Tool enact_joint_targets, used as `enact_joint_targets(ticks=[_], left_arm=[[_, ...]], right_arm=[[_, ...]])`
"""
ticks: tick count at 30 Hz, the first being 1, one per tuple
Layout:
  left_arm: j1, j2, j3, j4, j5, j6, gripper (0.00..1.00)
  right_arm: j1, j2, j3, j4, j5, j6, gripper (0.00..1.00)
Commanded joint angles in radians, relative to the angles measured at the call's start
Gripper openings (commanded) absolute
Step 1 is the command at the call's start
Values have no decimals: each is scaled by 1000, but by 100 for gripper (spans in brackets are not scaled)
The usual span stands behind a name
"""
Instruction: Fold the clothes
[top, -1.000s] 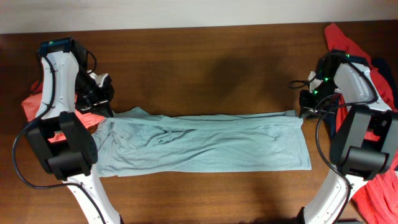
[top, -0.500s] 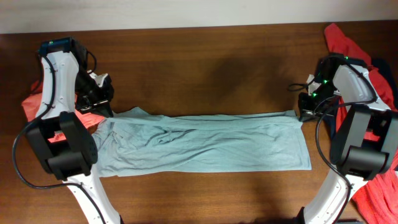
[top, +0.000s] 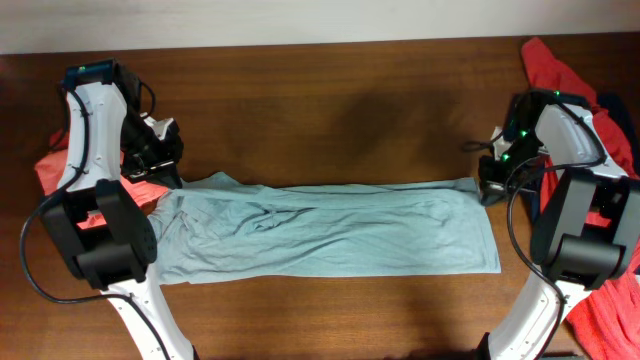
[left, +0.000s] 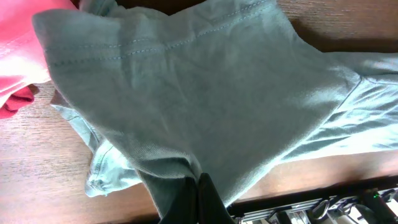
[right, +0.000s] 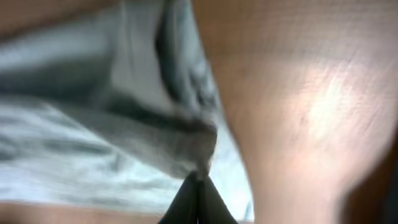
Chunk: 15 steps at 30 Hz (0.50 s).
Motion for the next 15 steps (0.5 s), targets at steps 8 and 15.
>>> enact_joint_targets(ticks=[8, 15], left_arm=[[-3, -26, 6, -1, -15, -13, 0], [-3, -26, 6, -5, -15, -12, 0]], right_arm=[[-5, -21, -6, -133, 33, 7, 4], [-5, -21, -19, -120, 153, 71, 4]])
